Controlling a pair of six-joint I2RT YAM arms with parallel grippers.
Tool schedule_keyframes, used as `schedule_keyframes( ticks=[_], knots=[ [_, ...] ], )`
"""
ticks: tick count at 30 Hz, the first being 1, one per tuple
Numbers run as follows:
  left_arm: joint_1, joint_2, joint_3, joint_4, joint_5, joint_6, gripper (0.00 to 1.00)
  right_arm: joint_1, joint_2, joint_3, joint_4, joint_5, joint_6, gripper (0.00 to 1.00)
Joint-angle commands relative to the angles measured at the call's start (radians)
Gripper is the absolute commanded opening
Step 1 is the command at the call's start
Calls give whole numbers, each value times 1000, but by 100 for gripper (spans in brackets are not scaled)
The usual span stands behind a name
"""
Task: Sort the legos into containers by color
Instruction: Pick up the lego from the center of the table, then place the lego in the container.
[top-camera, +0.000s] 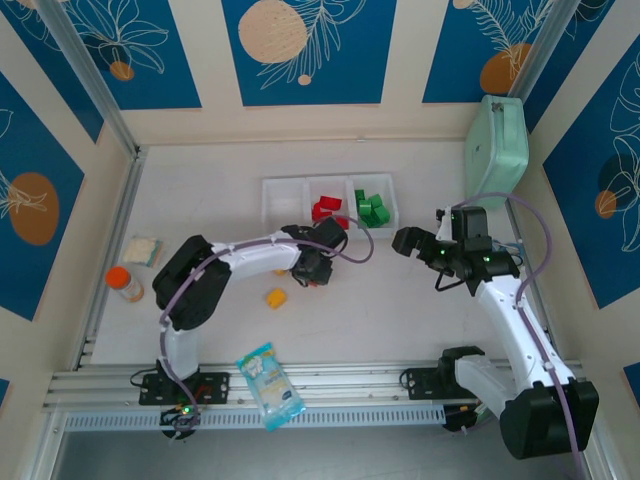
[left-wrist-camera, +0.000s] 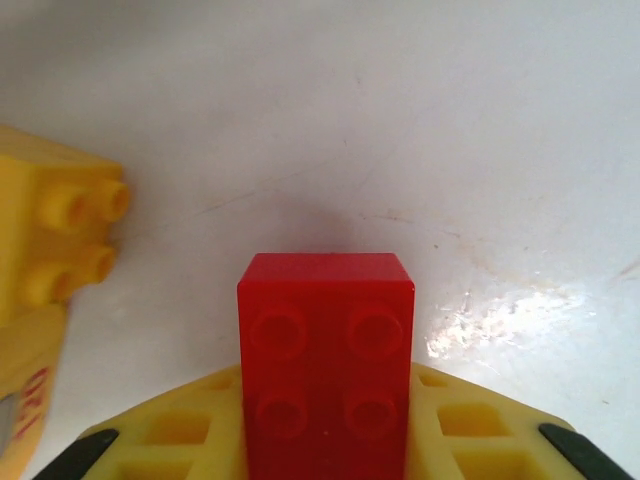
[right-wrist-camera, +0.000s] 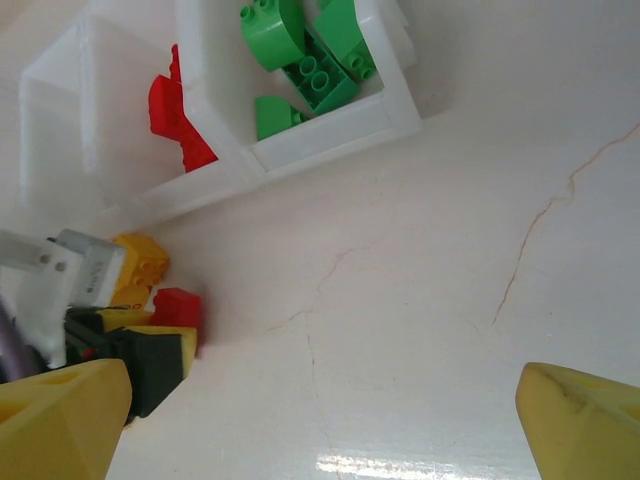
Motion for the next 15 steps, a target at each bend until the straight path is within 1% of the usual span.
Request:
schedule_keyframes(
  ticks=[1, 5, 9, 13, 15],
  knots=[
    [17, -91, 39, 14, -66, -18, 24, -8, -29, -12, 9, -18, 2, 99],
    [54, -49, 174, -1, -70, 32, 24, -8, -31, -9, 5, -30, 6, 99],
    [105, 75, 385, -53, -48, 74, 24, -9, -33, -8, -4, -52, 5, 99],
    [154, 179, 528, -30, -1, 69, 25, -8, -48, 0, -39, -57, -2, 99],
    [174, 236, 601, -30, 5, 64, 25, -8, -67, -11, -44, -73, -1, 99]
  ],
)
